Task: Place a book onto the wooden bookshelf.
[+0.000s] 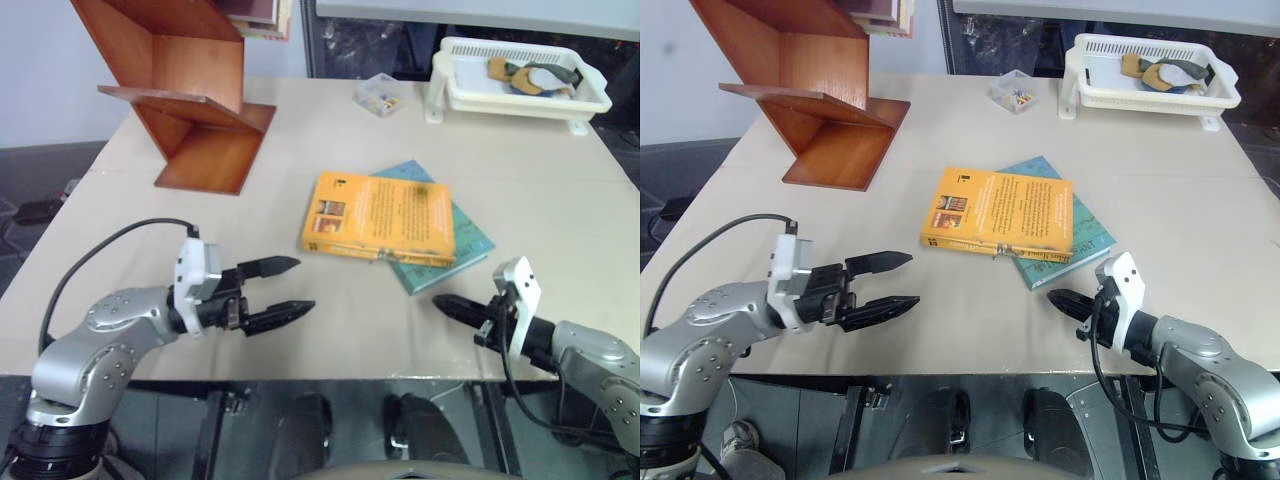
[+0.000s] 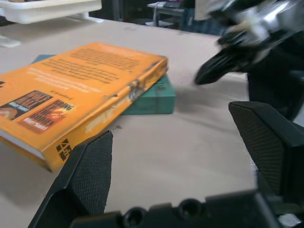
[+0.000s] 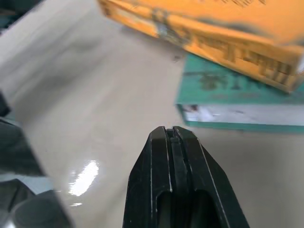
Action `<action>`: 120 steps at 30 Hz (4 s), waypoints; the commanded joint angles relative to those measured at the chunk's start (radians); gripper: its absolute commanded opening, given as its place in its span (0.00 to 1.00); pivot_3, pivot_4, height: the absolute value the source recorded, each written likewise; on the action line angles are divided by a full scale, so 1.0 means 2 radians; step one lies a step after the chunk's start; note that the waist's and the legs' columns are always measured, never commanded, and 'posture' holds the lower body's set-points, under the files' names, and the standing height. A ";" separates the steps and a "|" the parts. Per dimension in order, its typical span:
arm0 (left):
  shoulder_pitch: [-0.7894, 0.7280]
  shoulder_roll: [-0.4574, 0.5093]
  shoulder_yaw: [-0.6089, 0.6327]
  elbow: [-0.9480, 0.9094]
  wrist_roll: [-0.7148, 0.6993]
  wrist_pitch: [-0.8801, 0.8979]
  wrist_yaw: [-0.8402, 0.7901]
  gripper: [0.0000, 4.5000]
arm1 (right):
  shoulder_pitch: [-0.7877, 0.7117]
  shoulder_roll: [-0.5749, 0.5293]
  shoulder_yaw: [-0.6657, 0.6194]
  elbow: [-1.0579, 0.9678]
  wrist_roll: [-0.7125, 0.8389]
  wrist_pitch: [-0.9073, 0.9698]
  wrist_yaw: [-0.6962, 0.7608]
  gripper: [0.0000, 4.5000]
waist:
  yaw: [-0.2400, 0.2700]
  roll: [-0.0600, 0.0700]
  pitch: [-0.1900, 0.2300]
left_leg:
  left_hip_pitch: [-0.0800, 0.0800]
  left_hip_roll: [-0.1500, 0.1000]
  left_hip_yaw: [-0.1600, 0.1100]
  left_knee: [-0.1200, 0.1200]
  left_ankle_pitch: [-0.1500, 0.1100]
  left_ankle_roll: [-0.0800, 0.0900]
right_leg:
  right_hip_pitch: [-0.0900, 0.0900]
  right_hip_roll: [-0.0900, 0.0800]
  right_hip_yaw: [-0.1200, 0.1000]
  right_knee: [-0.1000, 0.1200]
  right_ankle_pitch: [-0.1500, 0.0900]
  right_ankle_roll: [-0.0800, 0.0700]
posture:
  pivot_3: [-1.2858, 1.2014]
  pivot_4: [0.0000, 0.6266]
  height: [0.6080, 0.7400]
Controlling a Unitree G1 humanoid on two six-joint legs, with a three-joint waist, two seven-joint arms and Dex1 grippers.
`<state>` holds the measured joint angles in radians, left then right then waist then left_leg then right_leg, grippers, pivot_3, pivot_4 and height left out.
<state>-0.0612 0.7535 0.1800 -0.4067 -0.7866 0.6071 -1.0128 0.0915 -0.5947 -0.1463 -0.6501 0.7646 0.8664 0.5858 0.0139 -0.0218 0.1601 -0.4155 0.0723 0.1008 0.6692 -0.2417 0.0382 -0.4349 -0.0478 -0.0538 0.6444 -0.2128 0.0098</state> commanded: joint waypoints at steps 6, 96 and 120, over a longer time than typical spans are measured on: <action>-0.066 -0.023 -0.041 0.065 0.053 -0.045 -0.013 1.00 | -0.108 0.018 0.027 -0.007 -0.036 -0.012 -0.072 0.01 | -0.003 0.000 0.000 | 0.000 0.000 0.000 0.000 0.000 0.000 | 0.000 0.001 0.000 0.000 0.000 0.000 | 0.52 0.24 1.00; -0.156 -0.269 0.050 0.130 -0.212 0.221 0.496 1.00 | -0.094 -0.034 -0.018 -0.133 -0.171 -0.013 0.033 1.00 | -0.008 -0.002 0.000 | -0.001 -0.002 0.001 0.000 0.000 0.000 | -0.004 0.000 0.005 0.007 0.001 0.002 | 0.52 0.24 1.00; -0.293 -0.430 0.105 0.361 -0.224 0.132 0.564 0.83 | -0.061 -0.042 -0.068 -0.172 -0.127 0.007 -0.048 1.00 | 0.000 -0.006 0.002 | 0.000 -0.005 0.000 0.001 0.000 0.000 | -0.002 -0.001 0.003 0.006 0.000 0.001 | 0.52 0.24 1.00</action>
<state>-0.6225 -0.0984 0.3869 0.3096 -1.2366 0.8786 0.1453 -0.0193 -0.6652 -0.2512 -0.9627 0.5002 0.8879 0.5007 0.0132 -0.0344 0.1636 -0.4167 0.0630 0.1006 0.6706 -0.2408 0.0378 -0.4395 -0.0489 -0.0477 0.6553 -0.2122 0.0126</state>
